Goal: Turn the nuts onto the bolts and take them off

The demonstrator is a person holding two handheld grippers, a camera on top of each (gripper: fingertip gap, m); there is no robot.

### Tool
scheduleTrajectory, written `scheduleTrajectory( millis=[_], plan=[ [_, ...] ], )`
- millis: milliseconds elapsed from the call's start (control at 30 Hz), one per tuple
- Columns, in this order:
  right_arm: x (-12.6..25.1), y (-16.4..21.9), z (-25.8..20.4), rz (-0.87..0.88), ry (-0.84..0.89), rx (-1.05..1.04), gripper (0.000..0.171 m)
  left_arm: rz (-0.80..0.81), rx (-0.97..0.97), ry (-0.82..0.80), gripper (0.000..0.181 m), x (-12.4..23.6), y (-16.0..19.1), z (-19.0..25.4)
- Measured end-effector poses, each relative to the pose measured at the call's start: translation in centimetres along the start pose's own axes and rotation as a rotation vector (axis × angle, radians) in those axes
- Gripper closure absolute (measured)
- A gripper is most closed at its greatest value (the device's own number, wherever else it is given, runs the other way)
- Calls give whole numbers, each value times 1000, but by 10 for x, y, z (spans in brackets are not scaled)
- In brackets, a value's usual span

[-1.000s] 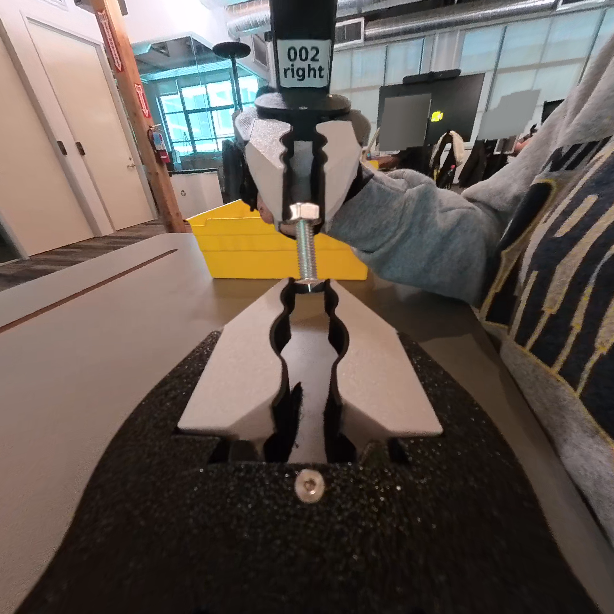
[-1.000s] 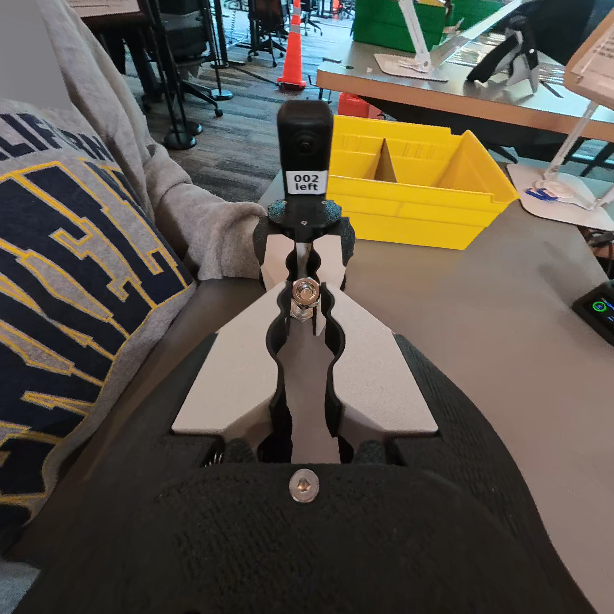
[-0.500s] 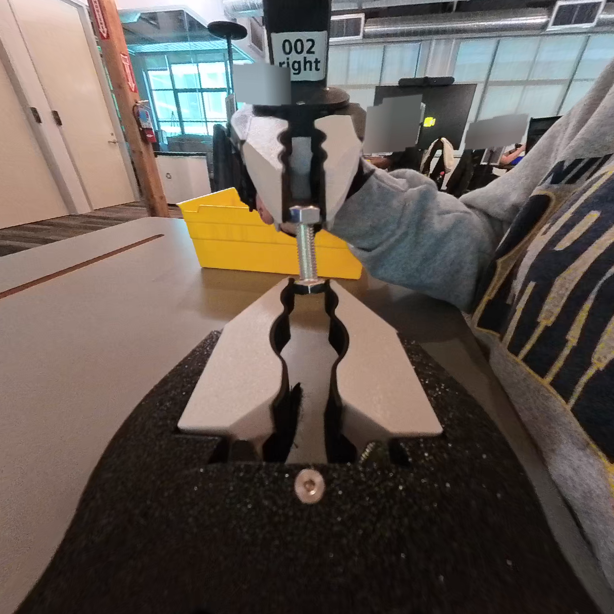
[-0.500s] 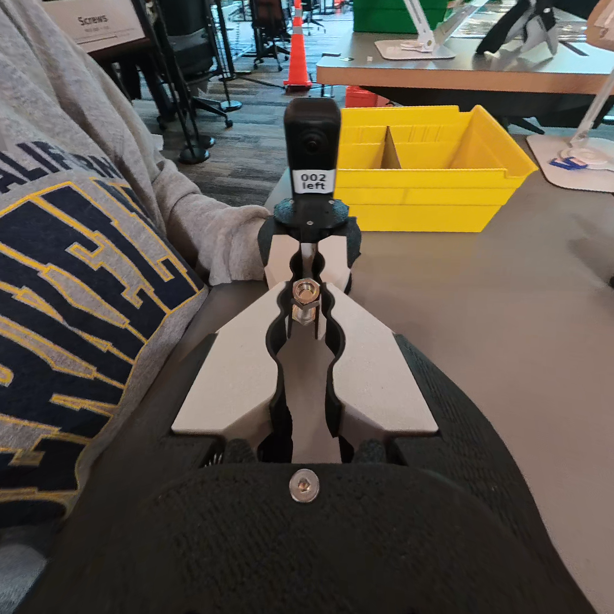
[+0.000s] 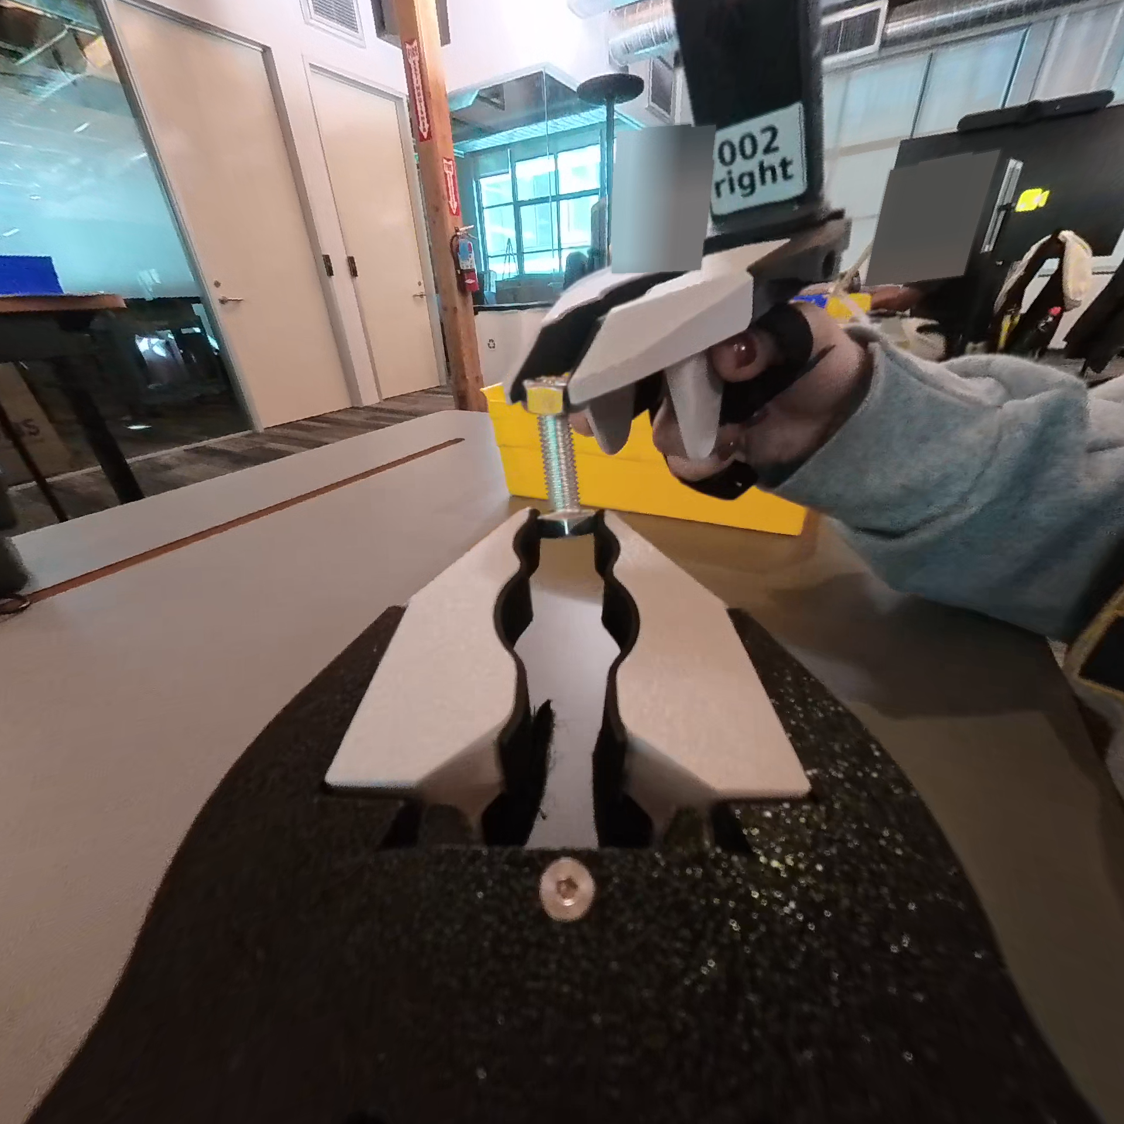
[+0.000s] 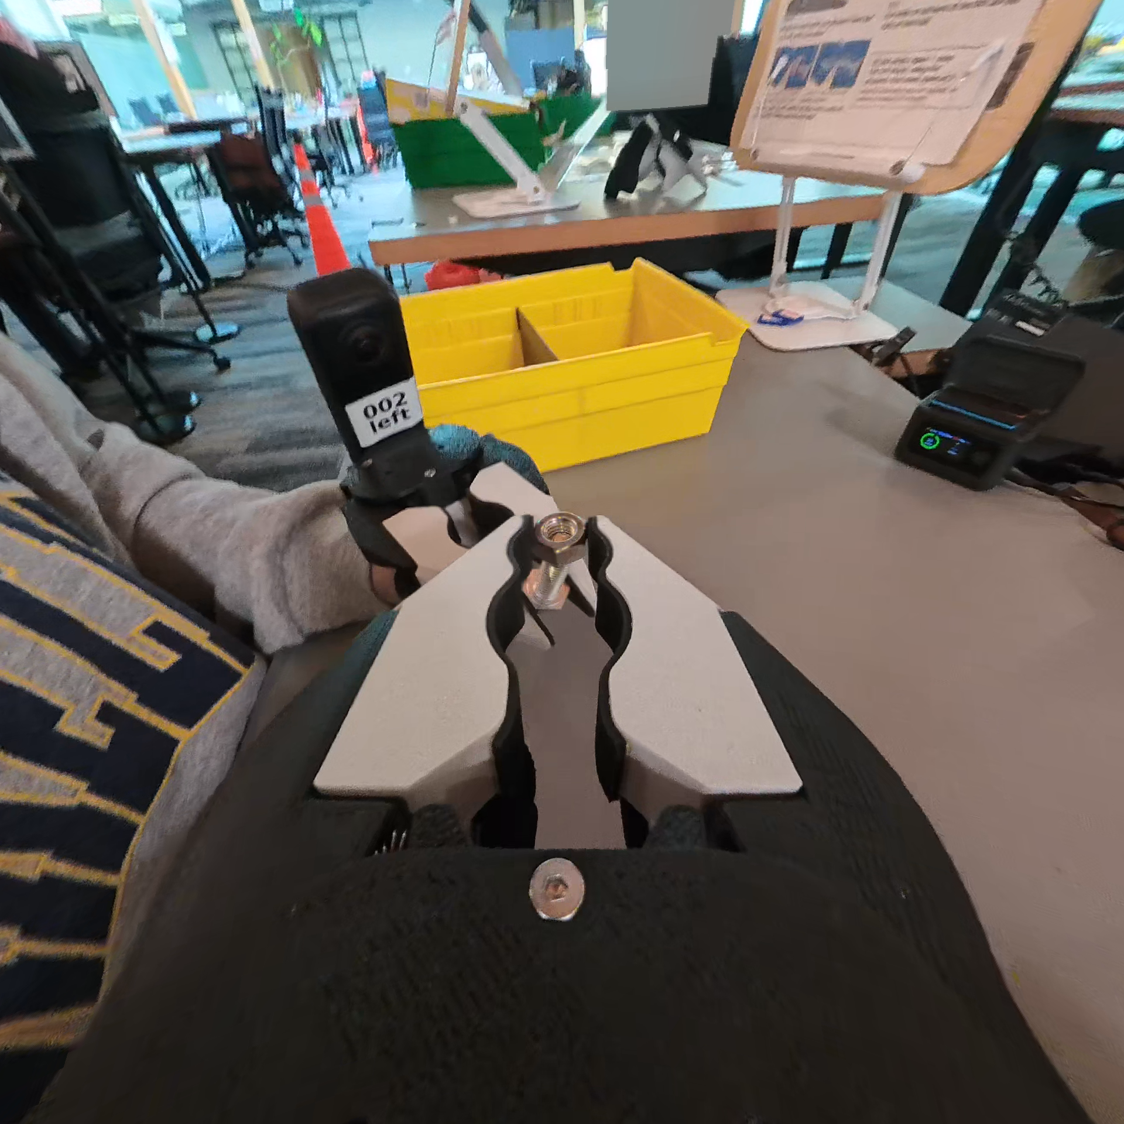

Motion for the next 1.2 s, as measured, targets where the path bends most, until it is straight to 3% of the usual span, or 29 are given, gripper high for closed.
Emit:
scheduleTrajectory(
  millis=[167, 367, 433, 700, 967, 1200],
  plan=[
    [4, -6, -10, 138, -130, -38, 155, 84, 31, 118, 166, 4, -9, 9],
    [9, -6, -19, 197, -325, -91, 155, 119, 62, 244, 166, 7, -13, 21],
    [9, -6, -17, 199, -318, -109, 155, 111, 63, 224, 166, 6, -12, 18],
    [1, -5, -3, 219, -13, -159, 155, 55, 11, 2, 166, 2, -8, 1],
    [1, -1, -5, 335, 463, -147, 155, 3, -79, -167, 166, -4, -6, -3],
    [2, 1, -2, 370, 520, -158, 155, -11, -89, -198, 166, -7, -4, -4]
  ],
)
Point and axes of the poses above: each gripper's, where its closed fingertips meet, x back along the fingers, y out of its underside, z = x × y across the jaws, the point moved 3 cm from there along x, back along the fingers, and after that the axes turned 3 degrees about -z, right-handed, at the moved point
